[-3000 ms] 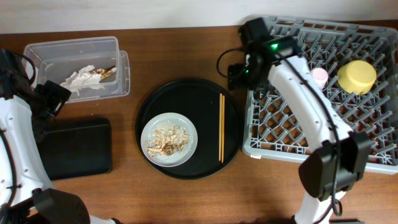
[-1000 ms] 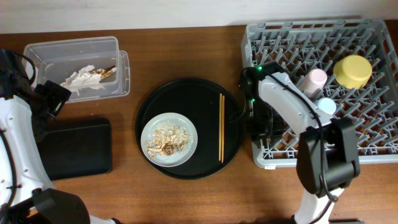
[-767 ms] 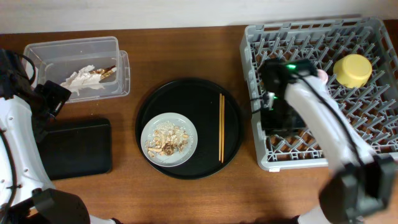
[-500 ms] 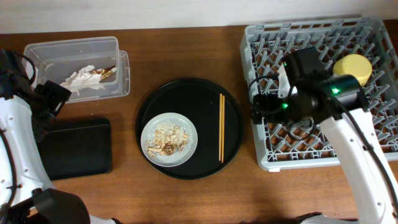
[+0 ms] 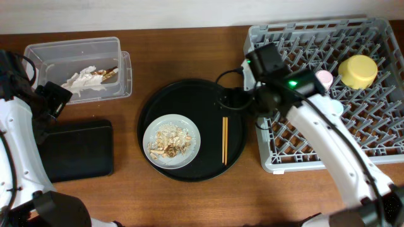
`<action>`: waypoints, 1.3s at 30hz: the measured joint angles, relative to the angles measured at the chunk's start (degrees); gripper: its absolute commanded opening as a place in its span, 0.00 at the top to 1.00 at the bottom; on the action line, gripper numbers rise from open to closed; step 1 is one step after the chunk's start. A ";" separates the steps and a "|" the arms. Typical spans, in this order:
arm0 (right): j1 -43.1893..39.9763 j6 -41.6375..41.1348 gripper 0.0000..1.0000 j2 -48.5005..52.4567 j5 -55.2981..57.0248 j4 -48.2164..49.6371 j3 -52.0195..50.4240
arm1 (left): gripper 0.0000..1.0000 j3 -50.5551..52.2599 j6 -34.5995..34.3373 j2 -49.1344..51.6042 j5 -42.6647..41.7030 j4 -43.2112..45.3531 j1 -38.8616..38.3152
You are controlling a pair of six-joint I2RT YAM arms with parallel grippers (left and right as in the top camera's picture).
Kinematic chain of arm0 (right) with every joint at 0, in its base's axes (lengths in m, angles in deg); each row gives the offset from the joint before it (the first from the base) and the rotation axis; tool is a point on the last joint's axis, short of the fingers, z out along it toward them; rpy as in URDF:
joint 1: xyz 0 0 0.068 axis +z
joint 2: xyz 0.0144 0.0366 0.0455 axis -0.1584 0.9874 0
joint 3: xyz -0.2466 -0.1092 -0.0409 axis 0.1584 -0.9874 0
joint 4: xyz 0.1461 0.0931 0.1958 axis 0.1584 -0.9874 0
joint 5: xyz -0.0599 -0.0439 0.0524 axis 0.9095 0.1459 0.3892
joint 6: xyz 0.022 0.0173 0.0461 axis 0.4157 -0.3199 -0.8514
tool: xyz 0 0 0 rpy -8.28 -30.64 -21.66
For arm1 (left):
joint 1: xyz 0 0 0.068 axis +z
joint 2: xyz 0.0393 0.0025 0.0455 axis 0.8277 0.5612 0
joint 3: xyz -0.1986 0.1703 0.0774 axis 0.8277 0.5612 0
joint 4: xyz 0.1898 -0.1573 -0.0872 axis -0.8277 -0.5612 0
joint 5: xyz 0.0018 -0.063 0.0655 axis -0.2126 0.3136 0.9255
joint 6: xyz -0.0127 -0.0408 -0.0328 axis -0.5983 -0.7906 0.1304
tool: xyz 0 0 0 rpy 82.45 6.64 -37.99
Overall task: Sort waste into correct bins and load items into the dishwasher rack
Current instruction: 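Move the right gripper left over the round tray toward the chopsticks, then grasp one wooden chopstick with the right gripper and lift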
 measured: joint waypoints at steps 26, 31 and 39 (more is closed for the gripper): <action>7.72 -15.80 0.61 27.32 18.18 15.98 -0.76 | 0.01 0.00 0.00 0.00 0.00 0.00 0.00; 8.07 -16.37 0.61 27.54 19.56 16.02 -0.76 | 0.01 0.00 0.00 0.00 0.00 0.00 0.00; 8.07 -16.46 0.61 28.68 20.09 16.24 -0.76 | 0.01 0.00 0.00 0.00 0.00 0.00 0.00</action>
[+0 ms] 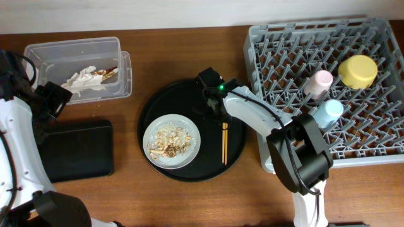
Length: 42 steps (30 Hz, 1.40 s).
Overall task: Sort waste into correct bins and load items into the dishwasher rack
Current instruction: 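Grasp one wooden chopstick with the right gripper and lift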
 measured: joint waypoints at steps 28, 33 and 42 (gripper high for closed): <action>0.02 0.02 0.68 0.02 0.00 4.00 -3.28 | 0.01 0.00 0.00 0.00 0.00 0.00 0.00; -0.11 -0.22 0.95 0.02 1.11 3.98 -3.45 | 0.01 0.00 0.00 0.00 0.00 -0.02 0.00; -0.17 0.20 0.96 0.00 -0.76 -1.92 -0.92 | 0.01 0.00 0.00 0.00 0.00 0.02 0.00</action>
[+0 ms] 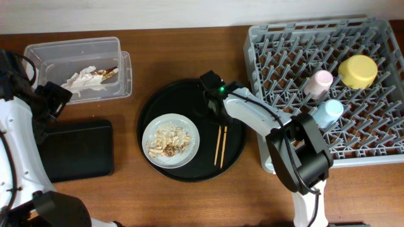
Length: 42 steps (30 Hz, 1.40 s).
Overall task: Sort waste into correct bins and load items into the dishwasher rack
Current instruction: 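Grasp one wooden chopstick with the right gripper and lift, then carry the chopstick right and drop it into the rack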
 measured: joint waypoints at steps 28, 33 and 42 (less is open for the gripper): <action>-25.66 36.30 0.95 -4.33 -3.02 -18.78 26.51 | 0.01 0.00 0.00 0.00 0.00 -0.02 0.00; -25.64 36.50 0.88 -1.25 -4.46 -18.75 26.21 | 0.01 0.00 0.00 0.00 0.00 -0.02 0.00; -25.64 37.13 0.71 -1.20 -9.84 -20.26 26.14 | 0.01 0.00 0.00 0.00 0.00 -0.02 0.00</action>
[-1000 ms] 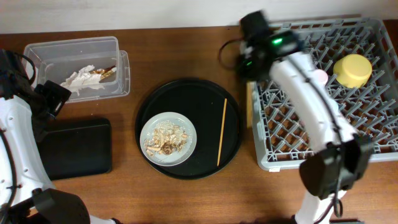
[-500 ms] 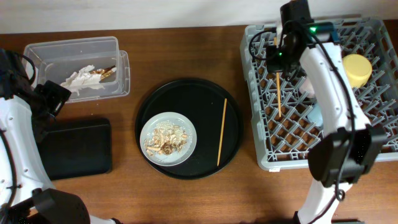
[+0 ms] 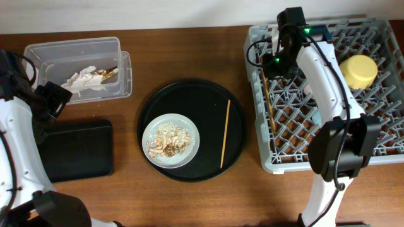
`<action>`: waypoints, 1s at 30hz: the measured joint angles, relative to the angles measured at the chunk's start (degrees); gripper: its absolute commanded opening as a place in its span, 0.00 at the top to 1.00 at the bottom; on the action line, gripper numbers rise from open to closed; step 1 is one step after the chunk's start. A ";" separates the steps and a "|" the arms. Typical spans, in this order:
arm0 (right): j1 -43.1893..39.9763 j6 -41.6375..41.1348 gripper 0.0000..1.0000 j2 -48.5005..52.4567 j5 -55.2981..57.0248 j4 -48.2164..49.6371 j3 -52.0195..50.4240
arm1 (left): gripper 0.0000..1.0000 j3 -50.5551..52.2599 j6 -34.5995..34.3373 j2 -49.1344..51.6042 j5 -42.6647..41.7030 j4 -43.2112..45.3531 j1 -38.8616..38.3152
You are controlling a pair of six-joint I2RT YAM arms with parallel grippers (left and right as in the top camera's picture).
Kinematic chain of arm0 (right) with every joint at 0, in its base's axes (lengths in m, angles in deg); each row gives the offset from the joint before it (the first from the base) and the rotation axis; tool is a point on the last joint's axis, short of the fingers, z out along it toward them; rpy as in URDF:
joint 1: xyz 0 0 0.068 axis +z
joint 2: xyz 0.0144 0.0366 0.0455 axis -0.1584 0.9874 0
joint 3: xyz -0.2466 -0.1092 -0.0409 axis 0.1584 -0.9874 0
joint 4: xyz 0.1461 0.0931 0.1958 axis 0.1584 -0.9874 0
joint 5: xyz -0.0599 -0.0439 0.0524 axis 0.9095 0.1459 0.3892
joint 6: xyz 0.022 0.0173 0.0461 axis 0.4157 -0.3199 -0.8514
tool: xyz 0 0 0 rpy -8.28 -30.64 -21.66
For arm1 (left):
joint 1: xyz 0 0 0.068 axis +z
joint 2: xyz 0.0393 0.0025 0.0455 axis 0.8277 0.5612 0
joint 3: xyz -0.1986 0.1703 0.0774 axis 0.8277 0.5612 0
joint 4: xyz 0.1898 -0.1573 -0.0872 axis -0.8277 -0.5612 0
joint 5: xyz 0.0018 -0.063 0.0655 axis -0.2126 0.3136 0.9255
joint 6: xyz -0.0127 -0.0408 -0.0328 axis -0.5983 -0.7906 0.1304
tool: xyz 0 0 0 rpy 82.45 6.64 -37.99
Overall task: Sort waste into correct bins and load items into the dishwasher rack
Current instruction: 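Carry the chopstick right and drop it into the rack, then grasp the second chopstick on the round tray with the right gripper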
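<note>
A black round tray (image 3: 189, 94) carries a pale plate (image 3: 189, 125) of food scraps (image 3: 167, 142) and one chopstick (image 3: 225, 133) lying along its right side. A second chopstick (image 3: 268, 94) runs down the left columns of the grey dishwasher rack (image 3: 379, 151). My right gripper (image 3: 276, 63) is over that chopstick's far end and seems shut on it. A yellow cup (image 3: 358, 70) stands in the rack. My left gripper (image 3: 52, 98) rests at the table's left edge, and its fingers cannot be made out.
A clear plastic bin (image 3: 38, 53) with crumpled paper waste (image 3: 85, 79) stands at the back left. A black rectangular bin (image 3: 76, 148) lies in front of it. My right arm (image 3: 328, 69) crosses the middle of the rack and hides what is under it.
My right gripper was down on the tray at the chopsticks' far ends. It is now over the rack's left side with one chopstick. The other chopstick remains on the tray, slightly shifted.
My right gripper first hovered between the rack's edge and the tray, with both chopsticks side by side. Then it sat at their far ends. Then the pair lay tilted and spread. Now one chopstick is at the rack, and the left arm has stayed put.
</note>
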 measured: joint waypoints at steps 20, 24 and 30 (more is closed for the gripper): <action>15.10 -19.56 0.71 0.00 -2.73 -5.49 -3.98 | 0.01 0.00 0.00 0.00 0.00 0.00 0.00; 18.91 -27.63 0.76 0.00 1.09 2.38 -11.76 | 0.01 0.00 0.00 0.00 0.00 0.00 0.00; 21.81 -35.26 0.80 0.04 1.33 14.08 -23.30 | 0.01 0.00 0.00 0.00 0.00 0.00 0.00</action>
